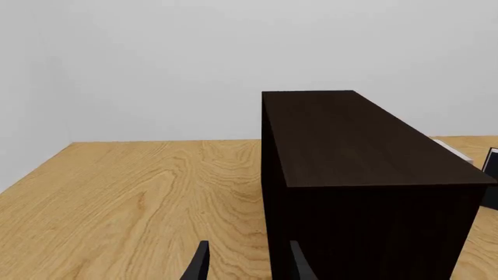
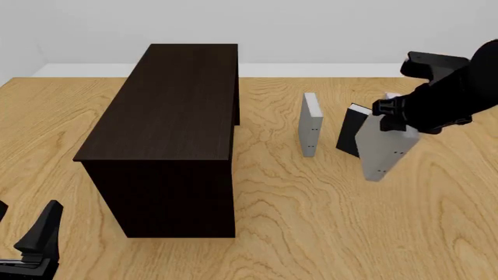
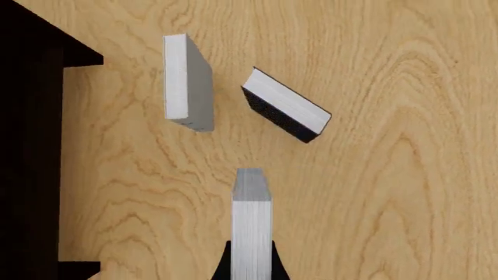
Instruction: Pick up the book on the right and place it under the cabinet shelf.
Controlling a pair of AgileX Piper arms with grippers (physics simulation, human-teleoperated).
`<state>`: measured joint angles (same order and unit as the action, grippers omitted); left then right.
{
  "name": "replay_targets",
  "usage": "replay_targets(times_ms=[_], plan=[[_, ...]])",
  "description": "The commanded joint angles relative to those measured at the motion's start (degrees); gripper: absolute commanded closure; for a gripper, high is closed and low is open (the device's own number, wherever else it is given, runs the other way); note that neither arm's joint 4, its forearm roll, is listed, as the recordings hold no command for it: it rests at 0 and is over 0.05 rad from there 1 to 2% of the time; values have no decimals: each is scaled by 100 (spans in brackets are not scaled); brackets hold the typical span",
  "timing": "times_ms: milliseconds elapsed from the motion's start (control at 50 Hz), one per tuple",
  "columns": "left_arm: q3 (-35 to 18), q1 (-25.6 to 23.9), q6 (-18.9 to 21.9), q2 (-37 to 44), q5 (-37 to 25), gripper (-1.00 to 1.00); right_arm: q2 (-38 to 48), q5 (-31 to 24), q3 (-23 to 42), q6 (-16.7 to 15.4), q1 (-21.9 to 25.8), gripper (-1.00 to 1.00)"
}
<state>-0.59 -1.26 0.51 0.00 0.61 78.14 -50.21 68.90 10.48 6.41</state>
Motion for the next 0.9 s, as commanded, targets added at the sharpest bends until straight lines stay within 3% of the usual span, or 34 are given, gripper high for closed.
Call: replay_targets(times_ms=[20,600,800,900], plan=[[-4,2,-8,2,-21,-100,-737,3,-41,684,972,100],[-27,2,-7,2,-37,-100,-672,94,15,759,1047,100],[-30,1,2,2,-22,-100,-312,270,185,1021,1095,100],[-65,2,2,2,-60,-100,-125,529,146,1421,1370,100]])
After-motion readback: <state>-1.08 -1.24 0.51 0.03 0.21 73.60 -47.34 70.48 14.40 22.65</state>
